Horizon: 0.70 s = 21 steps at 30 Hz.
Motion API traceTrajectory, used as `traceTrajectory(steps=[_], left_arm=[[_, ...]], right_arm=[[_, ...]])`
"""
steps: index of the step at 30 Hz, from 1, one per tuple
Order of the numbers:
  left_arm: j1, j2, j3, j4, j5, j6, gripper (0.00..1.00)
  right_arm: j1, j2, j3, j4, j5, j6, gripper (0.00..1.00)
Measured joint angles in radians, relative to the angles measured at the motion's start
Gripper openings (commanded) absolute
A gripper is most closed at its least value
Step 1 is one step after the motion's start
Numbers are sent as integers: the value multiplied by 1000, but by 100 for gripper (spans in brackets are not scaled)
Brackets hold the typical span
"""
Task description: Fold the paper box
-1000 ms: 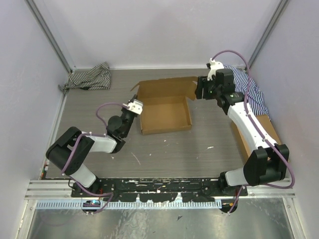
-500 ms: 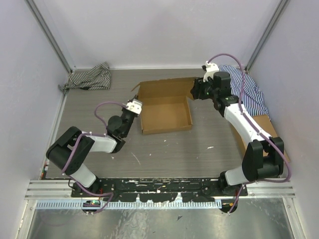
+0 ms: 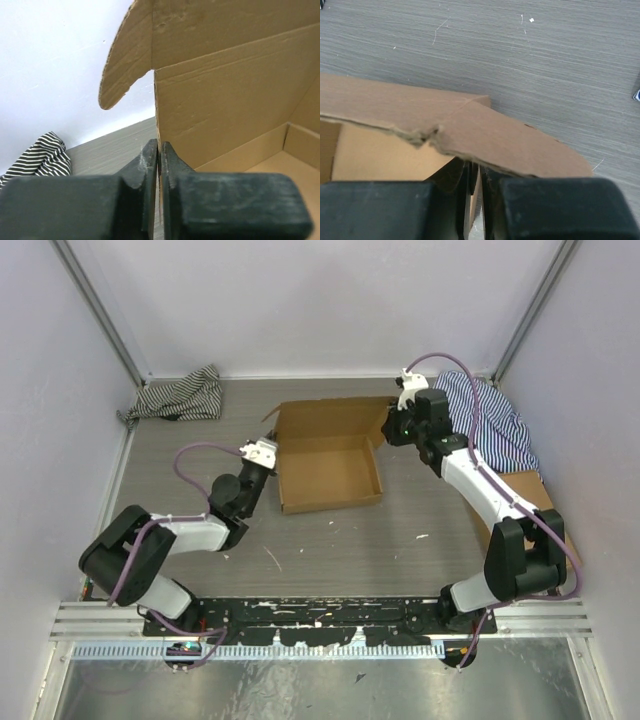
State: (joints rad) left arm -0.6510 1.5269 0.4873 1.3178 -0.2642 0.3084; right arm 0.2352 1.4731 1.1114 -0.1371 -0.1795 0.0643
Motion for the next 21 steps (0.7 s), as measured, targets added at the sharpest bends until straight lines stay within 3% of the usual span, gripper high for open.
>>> traceTrajectory(steps=[9,21], left_arm=[[-7,-160,-3,-190,-7,-93,16],[-9,-214,-3,-397,-47,-323,9]], right_arm=[[72,-75,-50,-15,129,70,3],[172,-140,-84,-22,311,132,1]])
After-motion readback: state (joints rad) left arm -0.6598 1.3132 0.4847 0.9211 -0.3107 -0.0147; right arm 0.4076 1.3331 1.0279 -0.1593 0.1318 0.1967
